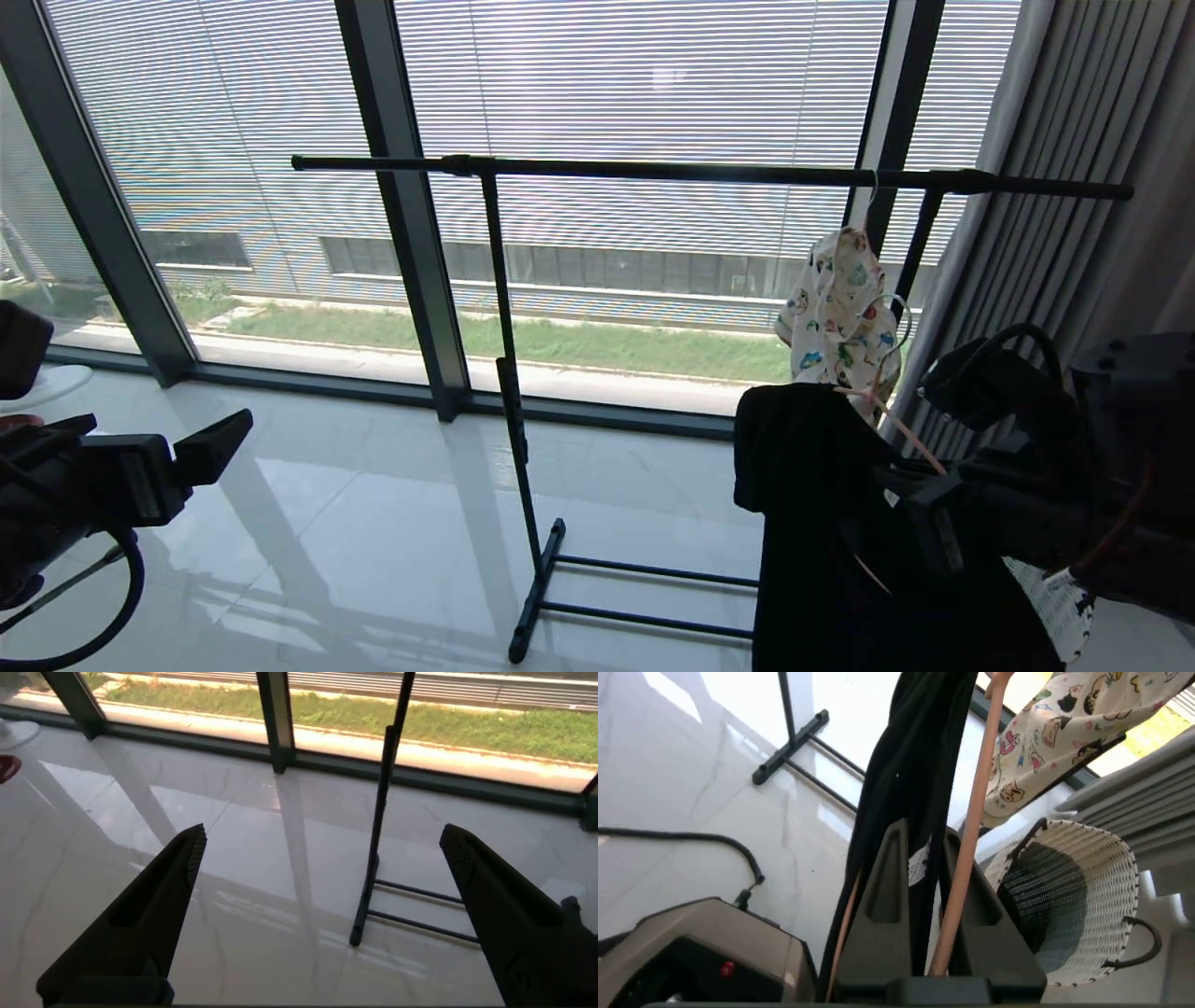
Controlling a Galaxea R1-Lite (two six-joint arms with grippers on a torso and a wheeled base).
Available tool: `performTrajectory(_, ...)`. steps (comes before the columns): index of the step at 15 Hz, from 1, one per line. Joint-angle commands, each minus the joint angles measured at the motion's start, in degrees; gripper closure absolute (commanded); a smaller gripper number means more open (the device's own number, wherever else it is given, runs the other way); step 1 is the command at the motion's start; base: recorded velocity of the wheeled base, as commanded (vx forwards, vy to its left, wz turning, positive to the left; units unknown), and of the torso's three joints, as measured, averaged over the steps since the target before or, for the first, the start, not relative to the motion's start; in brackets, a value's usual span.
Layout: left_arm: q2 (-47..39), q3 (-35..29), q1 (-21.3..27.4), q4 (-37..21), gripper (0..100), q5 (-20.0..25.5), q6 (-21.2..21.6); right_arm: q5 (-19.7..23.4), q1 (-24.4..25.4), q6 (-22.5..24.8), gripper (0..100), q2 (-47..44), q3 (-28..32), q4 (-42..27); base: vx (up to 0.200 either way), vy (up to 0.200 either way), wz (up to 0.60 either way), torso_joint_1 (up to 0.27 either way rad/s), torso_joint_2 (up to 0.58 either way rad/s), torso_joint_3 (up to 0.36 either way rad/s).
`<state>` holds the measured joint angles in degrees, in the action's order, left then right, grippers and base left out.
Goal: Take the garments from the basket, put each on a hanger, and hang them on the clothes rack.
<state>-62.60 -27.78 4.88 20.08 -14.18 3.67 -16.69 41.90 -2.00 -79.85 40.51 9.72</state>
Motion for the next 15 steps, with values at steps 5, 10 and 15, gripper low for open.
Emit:
performTrajectory(5,-4.1,-1.0,11.6,0.2,0,-0.9,-1.7,-0.2,-0.5,1.2,100,-1.9,4.8,0.4,0.0,0.0,0.0,0.0,0.0,0.0)
performTrajectory(10,-3.7,-2.3,13.5,0.2,0,4.9,-3.0,-0.3,-0.6,3.2,100,-1.7,6.8,0.5,0.08,0.0,0.0,0.001,0.0,0.001)
performTrajectory(15,-3.3,-2.3,13.7,0.2,0,5.5,-2.8,-0.3,-1.3,4.2,100,-1.6,7.1,0.5,0.2,0.0,0.0,0.001,0.0,0.002)
